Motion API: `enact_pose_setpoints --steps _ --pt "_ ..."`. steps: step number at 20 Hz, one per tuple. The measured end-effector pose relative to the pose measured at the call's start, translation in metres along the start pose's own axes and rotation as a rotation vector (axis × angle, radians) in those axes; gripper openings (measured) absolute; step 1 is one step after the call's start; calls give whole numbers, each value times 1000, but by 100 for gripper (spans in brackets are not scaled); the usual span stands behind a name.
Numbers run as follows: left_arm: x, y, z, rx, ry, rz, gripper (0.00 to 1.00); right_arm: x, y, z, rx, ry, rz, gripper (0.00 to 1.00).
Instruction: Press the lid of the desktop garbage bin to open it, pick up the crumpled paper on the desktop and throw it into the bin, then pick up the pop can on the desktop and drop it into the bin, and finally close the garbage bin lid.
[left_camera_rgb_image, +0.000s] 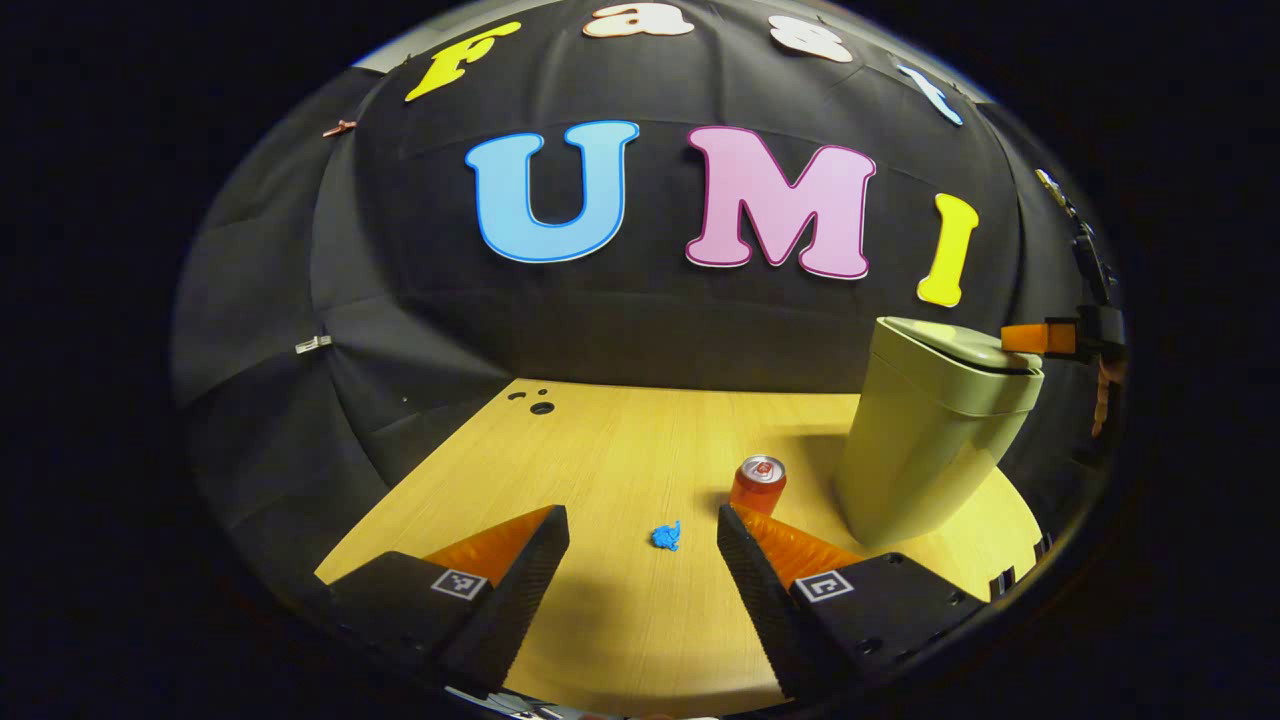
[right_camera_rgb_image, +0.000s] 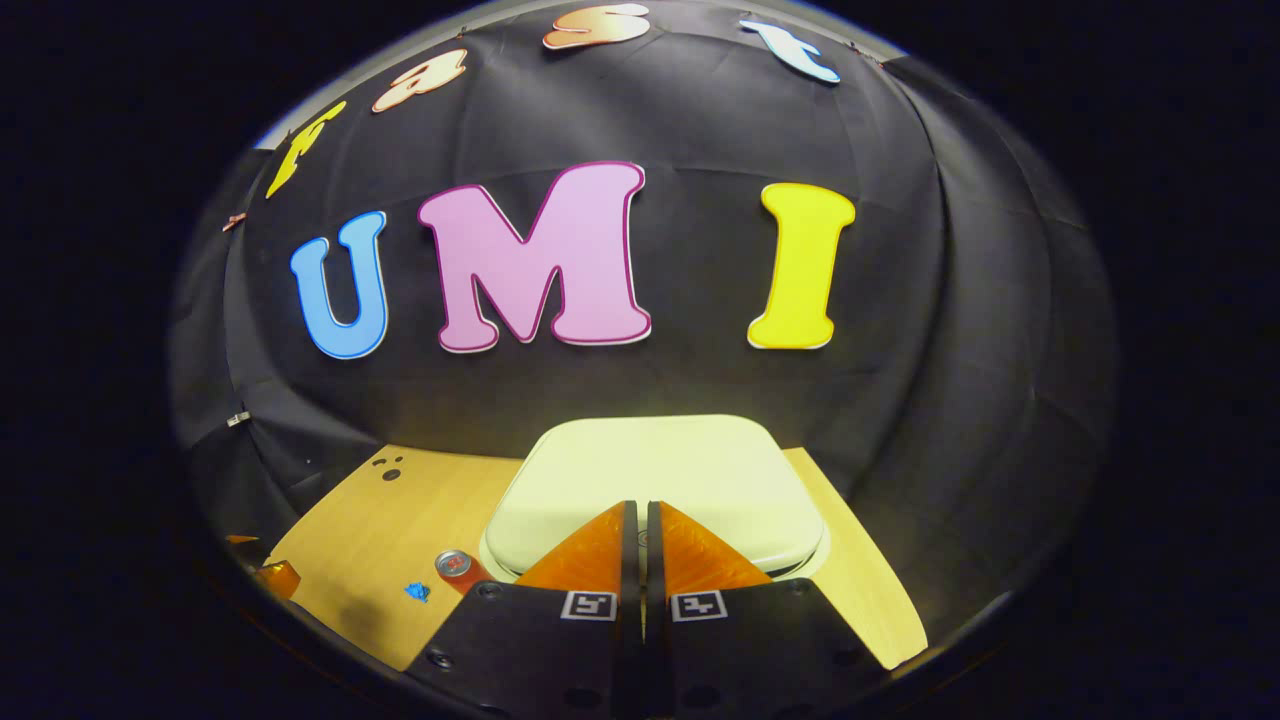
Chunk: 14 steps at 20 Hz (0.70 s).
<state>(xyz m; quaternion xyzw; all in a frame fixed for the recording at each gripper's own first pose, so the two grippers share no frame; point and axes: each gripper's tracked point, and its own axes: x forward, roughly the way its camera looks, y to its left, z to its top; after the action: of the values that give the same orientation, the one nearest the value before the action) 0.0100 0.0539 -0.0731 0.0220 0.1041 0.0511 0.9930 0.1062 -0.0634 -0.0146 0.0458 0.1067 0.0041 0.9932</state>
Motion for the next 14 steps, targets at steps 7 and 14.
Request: enact_pose_setpoints --steps 7,14 --pt "-25 21 -17 -20 -13 -26 96 -43 12 31 -33 -85 -43 2" --pt "-44 36 -24 1 -45 -84 96 -81 47 16 -71 -87 -22 5"
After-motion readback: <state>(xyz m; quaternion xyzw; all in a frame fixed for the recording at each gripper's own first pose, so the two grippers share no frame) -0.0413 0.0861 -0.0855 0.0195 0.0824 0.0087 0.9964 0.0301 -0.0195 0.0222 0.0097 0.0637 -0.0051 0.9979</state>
